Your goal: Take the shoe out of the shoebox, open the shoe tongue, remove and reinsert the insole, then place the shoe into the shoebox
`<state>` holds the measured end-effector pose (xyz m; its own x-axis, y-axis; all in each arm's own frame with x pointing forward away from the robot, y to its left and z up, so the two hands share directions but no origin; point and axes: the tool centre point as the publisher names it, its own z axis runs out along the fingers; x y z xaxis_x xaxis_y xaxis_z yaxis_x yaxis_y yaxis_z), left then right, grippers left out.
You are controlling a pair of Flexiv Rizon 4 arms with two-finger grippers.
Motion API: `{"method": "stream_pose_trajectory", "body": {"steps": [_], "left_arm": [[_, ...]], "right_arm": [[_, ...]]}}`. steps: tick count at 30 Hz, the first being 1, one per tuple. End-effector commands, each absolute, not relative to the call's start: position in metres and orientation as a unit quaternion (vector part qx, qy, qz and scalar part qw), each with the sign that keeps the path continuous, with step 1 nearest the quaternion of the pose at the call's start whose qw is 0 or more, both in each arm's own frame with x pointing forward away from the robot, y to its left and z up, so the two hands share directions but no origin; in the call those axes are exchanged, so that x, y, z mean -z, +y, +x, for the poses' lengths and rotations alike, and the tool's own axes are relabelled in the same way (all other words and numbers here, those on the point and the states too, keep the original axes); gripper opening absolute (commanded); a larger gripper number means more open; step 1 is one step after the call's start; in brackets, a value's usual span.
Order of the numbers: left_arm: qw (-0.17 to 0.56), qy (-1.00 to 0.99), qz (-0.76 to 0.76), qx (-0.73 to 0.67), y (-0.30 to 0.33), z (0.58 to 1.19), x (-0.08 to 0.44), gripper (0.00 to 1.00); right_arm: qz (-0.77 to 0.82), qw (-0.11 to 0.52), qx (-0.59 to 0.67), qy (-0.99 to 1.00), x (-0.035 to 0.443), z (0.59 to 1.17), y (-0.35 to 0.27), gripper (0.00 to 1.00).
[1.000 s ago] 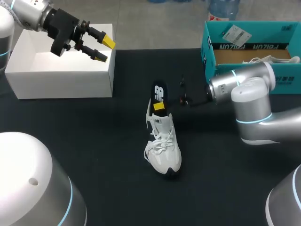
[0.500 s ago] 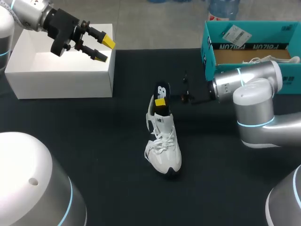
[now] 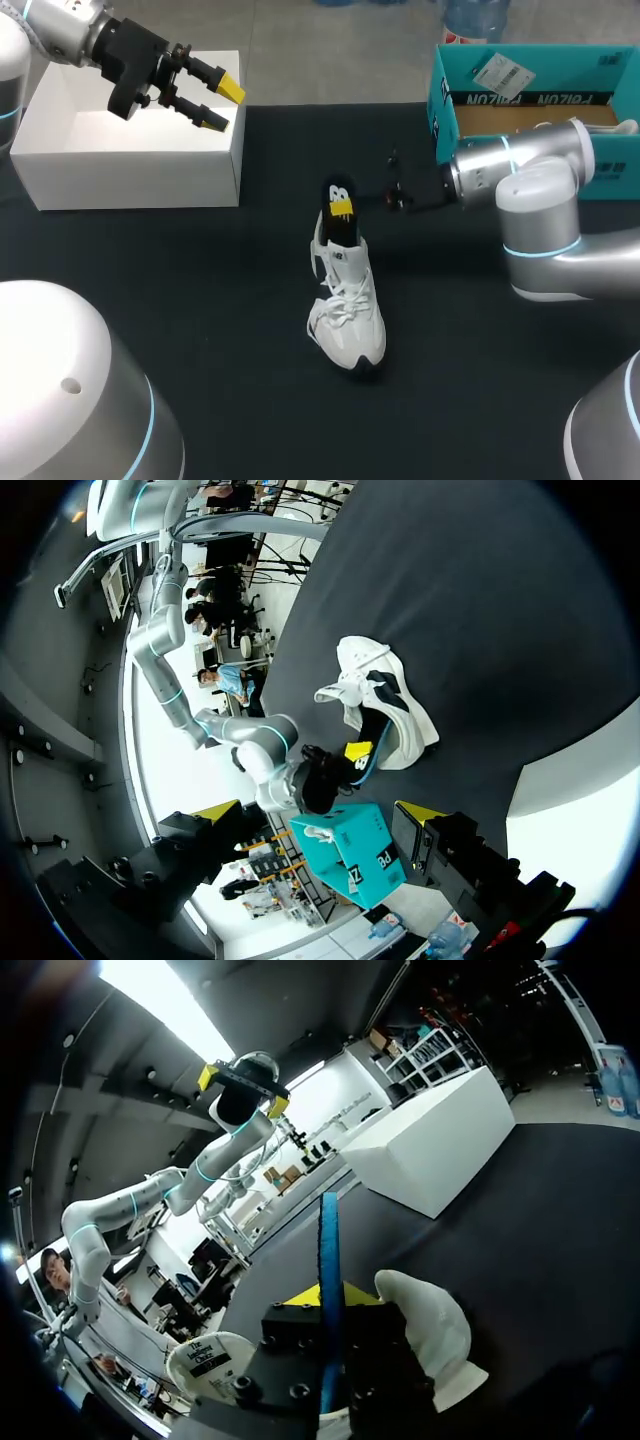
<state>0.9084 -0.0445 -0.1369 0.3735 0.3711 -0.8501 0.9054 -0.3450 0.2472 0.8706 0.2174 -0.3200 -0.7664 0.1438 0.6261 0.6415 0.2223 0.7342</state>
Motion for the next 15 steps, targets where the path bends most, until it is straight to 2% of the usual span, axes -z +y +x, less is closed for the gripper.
{"method": "stream_pose_trajectory", "body": {"steps": [1,15], "left_arm": [[0.375,0.432,0.740,0.355,-0.044,0.908,0.136,1.00],[0.375,0.432,0.740,0.355,-0.044,0.908,0.136,1.00]], "right_arm": [[-0.266,0.231,0.565,-0.746,0.332,0.868,0.225,0.00],[-0.297,0.242,0.551,-0.741,0.339,0.836,0.226,0.01]]}}
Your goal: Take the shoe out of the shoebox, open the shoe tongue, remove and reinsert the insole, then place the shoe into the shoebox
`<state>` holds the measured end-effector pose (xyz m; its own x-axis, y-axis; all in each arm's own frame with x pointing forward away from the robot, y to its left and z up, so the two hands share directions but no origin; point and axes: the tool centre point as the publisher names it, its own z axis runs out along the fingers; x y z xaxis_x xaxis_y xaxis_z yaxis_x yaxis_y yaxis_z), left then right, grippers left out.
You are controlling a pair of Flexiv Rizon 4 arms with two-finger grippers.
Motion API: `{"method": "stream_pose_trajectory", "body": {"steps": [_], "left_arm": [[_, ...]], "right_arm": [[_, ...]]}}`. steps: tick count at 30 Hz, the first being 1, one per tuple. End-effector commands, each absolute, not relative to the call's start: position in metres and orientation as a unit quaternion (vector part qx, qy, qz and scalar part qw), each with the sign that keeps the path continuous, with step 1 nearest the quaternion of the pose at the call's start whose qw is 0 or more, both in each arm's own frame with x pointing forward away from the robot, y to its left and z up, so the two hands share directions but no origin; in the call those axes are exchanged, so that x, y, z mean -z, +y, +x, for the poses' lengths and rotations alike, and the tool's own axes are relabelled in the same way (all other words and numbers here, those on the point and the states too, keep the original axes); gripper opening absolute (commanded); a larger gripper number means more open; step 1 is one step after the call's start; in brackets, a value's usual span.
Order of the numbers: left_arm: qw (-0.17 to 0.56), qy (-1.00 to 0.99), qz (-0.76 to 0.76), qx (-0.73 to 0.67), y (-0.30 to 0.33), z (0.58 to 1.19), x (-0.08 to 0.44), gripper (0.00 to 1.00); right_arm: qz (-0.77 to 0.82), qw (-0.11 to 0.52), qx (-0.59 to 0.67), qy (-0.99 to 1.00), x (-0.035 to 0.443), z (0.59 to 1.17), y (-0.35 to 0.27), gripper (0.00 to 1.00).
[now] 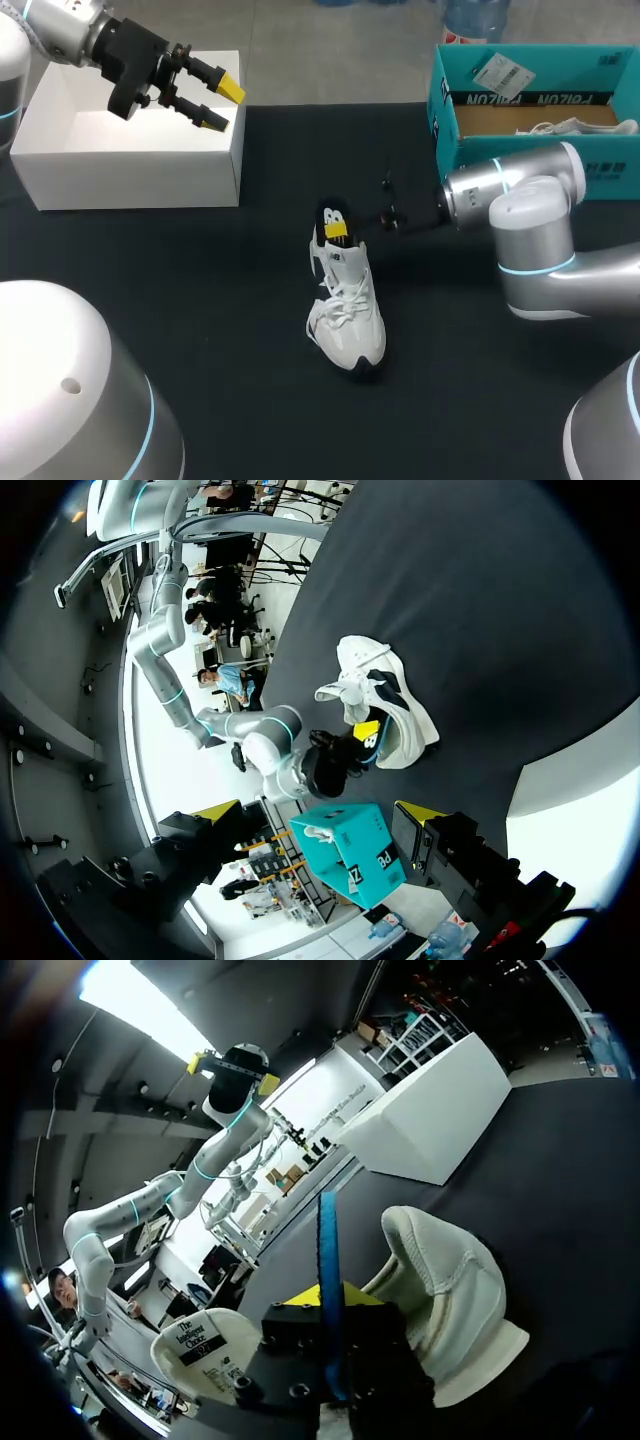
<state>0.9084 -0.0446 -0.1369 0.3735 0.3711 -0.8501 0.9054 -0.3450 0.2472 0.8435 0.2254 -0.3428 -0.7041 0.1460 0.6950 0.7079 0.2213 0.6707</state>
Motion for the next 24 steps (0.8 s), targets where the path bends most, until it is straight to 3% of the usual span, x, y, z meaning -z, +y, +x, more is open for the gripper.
{"method": "stream_pose_trajectory", "body": {"steps": [1,3,4,8,16,19,24], "left_arm": [[0.375,0.432,0.740,0.355,-0.044,0.908,0.136,1.00],[0.375,0.432,0.740,0.355,-0.044,0.908,0.136,1.00],[0.375,0.432,0.740,0.355,-0.044,0.908,0.136,1.00],[0.375,0.432,0.740,0.355,-0.044,0.908,0.136,1.00],[0.375,0.432,0.740,0.355,-0.044,0.908,0.136,1.00],[0.375,0.432,0.740,0.355,-0.044,0.908,0.136,1.00],[0.375,0.432,0.740,0.355,-0.044,0.908,0.136,1.00]], "right_arm": [[-0.296,0.238,0.553,-0.742,0.337,0.837,0.225,0.21],[-0.295,0.227,0.551,-0.747,0.332,0.839,0.224,0.24],[-0.294,0.222,0.552,-0.748,0.330,0.841,0.224,0.30],[-0.288,0.214,0.548,-0.756,0.321,0.846,0.222,0.29],[-0.278,0.207,0.540,-0.767,0.313,0.858,0.217,0.17],[-0.273,0.210,0.539,-0.769,0.315,0.863,0.217,0.00],[-0.266,0.225,0.539,-0.767,0.321,0.868,0.223,0.00]]}}
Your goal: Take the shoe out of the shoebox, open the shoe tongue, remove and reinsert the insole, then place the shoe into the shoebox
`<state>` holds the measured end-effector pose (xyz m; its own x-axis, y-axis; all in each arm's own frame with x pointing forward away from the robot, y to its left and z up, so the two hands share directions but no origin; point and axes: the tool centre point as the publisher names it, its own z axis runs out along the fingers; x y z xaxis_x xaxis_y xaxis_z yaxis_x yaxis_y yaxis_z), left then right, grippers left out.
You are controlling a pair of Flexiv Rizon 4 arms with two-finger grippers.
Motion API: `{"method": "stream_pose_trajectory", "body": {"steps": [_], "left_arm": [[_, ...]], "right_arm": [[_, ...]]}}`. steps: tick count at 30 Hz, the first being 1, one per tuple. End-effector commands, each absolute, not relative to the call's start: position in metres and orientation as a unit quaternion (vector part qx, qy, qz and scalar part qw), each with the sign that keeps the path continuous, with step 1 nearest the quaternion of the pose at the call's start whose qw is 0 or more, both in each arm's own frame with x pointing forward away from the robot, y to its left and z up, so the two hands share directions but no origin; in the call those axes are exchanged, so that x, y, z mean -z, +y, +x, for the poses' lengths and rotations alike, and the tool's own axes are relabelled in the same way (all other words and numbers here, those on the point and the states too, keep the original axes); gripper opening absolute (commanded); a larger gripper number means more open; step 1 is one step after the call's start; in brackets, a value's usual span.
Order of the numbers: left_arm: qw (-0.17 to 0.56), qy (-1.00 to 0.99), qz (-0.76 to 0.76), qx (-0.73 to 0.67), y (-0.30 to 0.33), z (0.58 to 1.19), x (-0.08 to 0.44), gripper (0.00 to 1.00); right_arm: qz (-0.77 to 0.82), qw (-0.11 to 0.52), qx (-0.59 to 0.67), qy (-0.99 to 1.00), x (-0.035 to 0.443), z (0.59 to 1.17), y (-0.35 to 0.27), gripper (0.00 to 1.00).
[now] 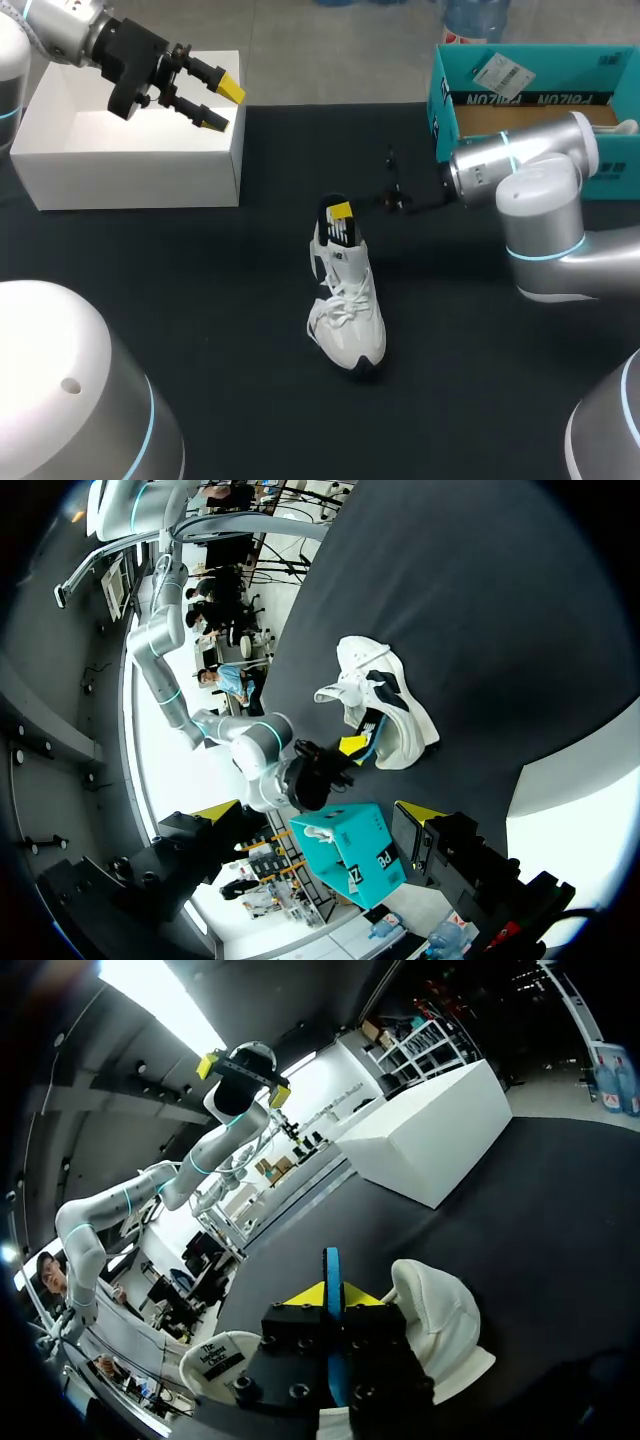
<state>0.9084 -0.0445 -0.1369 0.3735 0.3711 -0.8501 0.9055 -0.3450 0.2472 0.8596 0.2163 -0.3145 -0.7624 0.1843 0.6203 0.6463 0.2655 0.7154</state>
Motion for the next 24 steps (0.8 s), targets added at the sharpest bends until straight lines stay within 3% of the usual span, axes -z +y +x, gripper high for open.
{"method": "stream_pose_trajectory", "body": {"steps": [1,24], "left_arm": [[0.375,0.432,0.740,0.355,-0.044,0.908,0.136,1.00],[0.375,0.432,0.740,0.355,-0.044,0.908,0.136,1.00]], "right_arm": [[-0.265,0.228,0.539,-0.766,0.323,0.867,0.224,0.00],[-0.299,0.255,0.517,-0.761,0.341,0.827,0.228,0.00]]}}
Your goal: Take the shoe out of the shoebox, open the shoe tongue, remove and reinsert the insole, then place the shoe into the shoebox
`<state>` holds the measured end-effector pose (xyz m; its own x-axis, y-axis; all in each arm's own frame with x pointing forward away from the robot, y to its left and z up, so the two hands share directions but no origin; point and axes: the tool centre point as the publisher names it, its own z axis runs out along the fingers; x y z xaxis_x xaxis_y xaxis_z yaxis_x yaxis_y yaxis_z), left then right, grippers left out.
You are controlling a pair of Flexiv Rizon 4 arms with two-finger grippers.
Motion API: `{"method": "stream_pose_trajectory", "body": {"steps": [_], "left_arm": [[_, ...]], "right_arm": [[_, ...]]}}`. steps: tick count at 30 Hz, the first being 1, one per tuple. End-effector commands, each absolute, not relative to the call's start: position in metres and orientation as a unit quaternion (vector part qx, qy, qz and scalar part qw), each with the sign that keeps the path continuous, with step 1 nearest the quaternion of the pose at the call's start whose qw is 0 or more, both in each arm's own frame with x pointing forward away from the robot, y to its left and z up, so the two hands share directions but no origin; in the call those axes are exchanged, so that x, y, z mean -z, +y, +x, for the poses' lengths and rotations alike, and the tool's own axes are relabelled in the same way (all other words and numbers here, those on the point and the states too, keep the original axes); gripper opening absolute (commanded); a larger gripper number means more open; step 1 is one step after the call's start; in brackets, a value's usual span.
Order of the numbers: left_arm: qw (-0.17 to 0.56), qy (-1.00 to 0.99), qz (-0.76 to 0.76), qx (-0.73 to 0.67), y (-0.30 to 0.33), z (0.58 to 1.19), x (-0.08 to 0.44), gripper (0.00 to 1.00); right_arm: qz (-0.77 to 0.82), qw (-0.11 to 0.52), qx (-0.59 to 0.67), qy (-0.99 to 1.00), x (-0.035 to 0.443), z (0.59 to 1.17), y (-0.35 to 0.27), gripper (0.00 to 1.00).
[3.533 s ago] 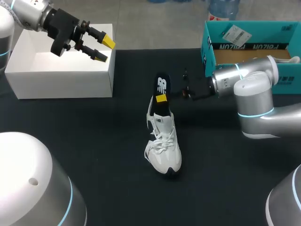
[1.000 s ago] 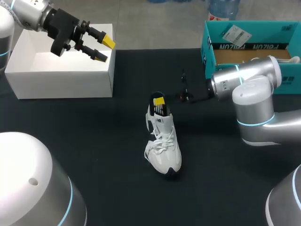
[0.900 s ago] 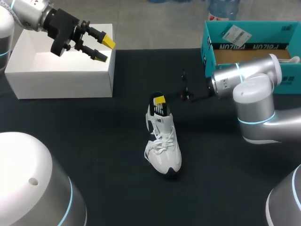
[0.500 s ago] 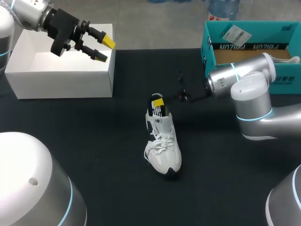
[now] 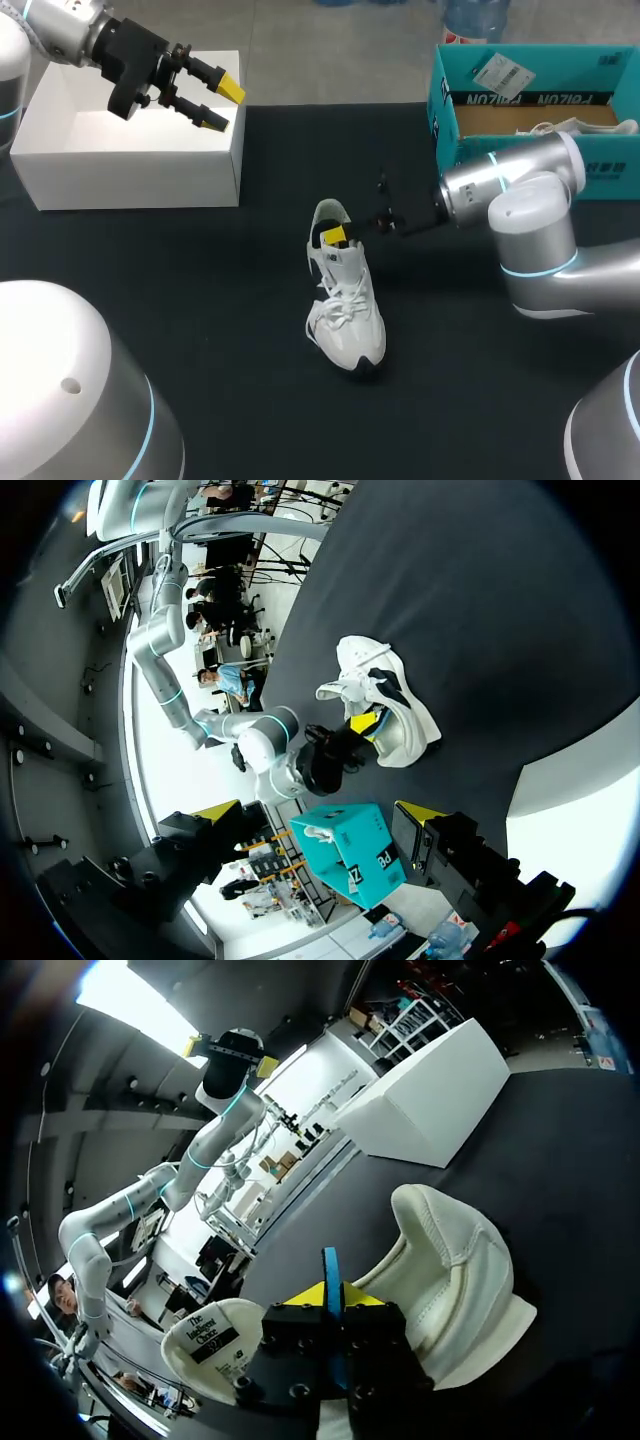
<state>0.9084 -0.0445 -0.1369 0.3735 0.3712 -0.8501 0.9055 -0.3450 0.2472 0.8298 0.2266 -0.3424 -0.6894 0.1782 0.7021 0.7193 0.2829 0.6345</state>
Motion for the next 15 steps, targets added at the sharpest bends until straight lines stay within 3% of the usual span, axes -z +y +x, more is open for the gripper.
{"method": "stream_pose_trajectory", "body": {"steps": [1,2,5,7,15], "left_arm": [[0.375,0.432,0.740,0.355,-0.044,0.908,0.136,1.00],[0.375,0.432,0.740,0.355,-0.044,0.908,0.136,1.00],[0.375,0.432,0.740,0.355,-0.044,0.908,0.136,1.00],[0.375,0.432,0.740,0.355,-0.044,0.908,0.136,1.00],[0.375,0.432,0.740,0.355,-0.044,0.908,0.136,1.00]], "right_arm": [[-0.299,0.251,0.517,-0.762,0.339,0.827,0.228,0.14],[-0.299,0.245,0.516,-0.765,0.336,0.829,0.227,0.45],[-0.294,0.236,0.514,-0.770,0.330,0.832,0.226,0.53],[-0.292,0.233,0.512,-0.774,0.326,0.835,0.226,0.71],[-0.276,0.224,0.508,-0.785,0.318,0.850,0.225,0.56]]}}
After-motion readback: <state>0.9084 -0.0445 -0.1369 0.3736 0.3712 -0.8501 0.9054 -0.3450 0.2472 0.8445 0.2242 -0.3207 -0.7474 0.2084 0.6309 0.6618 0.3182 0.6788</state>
